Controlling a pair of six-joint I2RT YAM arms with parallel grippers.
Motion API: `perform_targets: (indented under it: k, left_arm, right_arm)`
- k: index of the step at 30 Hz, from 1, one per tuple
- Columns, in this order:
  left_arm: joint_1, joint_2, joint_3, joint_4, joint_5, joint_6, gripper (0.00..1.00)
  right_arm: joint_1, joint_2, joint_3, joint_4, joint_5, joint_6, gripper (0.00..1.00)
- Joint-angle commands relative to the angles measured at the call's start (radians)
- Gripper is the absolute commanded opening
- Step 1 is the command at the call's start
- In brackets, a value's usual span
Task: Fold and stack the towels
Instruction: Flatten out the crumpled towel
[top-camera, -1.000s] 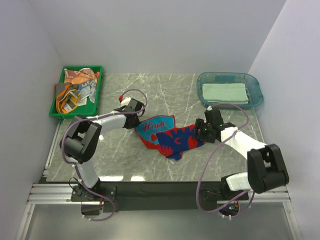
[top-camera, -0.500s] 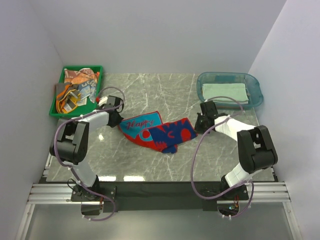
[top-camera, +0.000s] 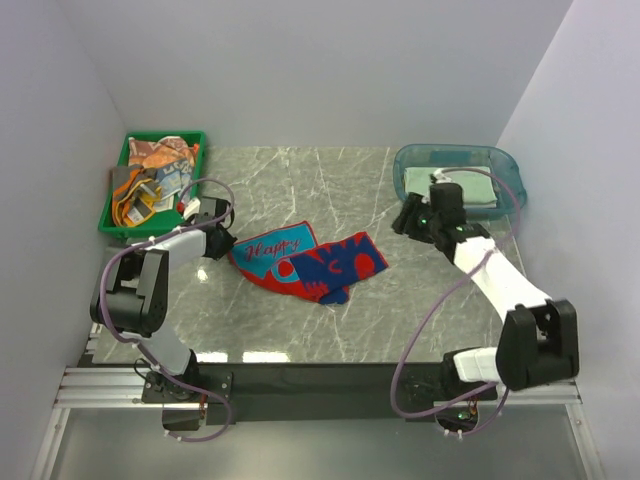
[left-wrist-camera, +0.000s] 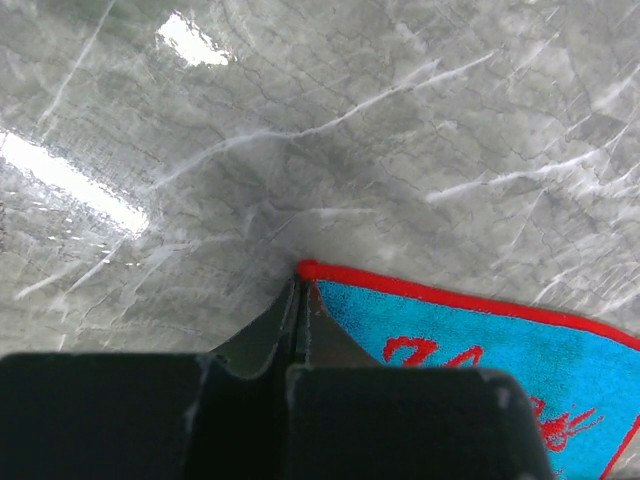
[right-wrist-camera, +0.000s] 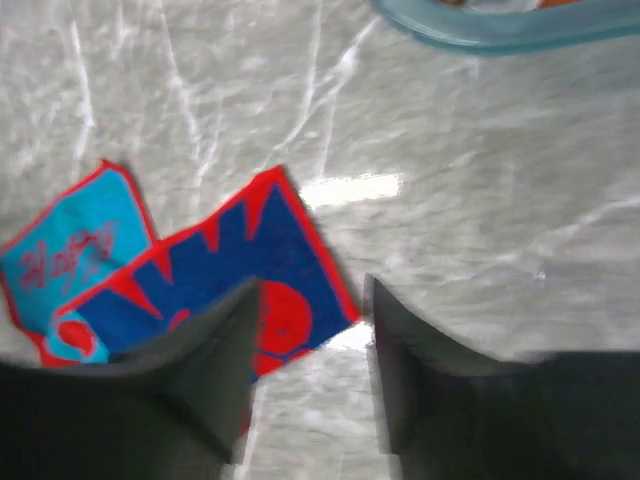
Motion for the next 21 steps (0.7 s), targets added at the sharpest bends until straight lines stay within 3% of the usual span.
perform_targets:
  k: [1,13,21]
  left_arm:
    - [0.0,-0.027,-0.02,0.01,0.038,-0.003,0.01]
    - [0.0,-0.031,-0.02,0.002,0.05,0.005,0.01]
    - [0.0,-0.031,-0.022,0.005,0.056,0.005,0.01]
  right_arm:
    - [0.079,0.095,0.105,-0.024,-0.017,-0.1,0.65]
    - [0.228,0.529,0.458,-0.151,0.17,-0.277,0.65]
    - [0.282,0.682,0.529,-0.206,0.213,-0.26,0.65]
